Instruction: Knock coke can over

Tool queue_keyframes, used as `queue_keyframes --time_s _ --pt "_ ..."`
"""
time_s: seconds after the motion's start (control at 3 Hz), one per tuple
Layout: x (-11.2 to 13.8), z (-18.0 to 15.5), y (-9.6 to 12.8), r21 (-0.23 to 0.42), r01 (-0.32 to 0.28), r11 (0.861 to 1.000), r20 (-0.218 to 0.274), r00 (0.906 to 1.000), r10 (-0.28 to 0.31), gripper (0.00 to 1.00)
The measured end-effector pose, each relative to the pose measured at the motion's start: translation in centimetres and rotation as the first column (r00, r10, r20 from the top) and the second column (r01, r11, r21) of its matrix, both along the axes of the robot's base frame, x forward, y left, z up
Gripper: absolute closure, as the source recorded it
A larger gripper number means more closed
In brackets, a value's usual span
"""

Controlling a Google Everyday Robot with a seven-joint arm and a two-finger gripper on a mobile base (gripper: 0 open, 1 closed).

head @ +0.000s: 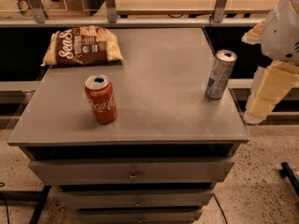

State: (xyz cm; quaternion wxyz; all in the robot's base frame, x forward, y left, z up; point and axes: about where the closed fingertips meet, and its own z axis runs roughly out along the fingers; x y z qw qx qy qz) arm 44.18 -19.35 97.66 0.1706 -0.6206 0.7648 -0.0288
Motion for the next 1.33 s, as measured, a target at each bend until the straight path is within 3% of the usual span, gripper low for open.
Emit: queue_keyframes --time_s 0.33,1.0,1.33 --pt "0.0 -0.9 2.4 0.013 -0.058 0.998 -0.017 0.9981 0.059 0.0" --pt "-0.1 -0.7 3.1 0.032 -0.082 0.996 -0.008 0.9966 0.082 0.0" --pt "-0.3 -1.1 5.3 0.124 -0.135 0.983 0.002 0.9908 0.135 0.0"
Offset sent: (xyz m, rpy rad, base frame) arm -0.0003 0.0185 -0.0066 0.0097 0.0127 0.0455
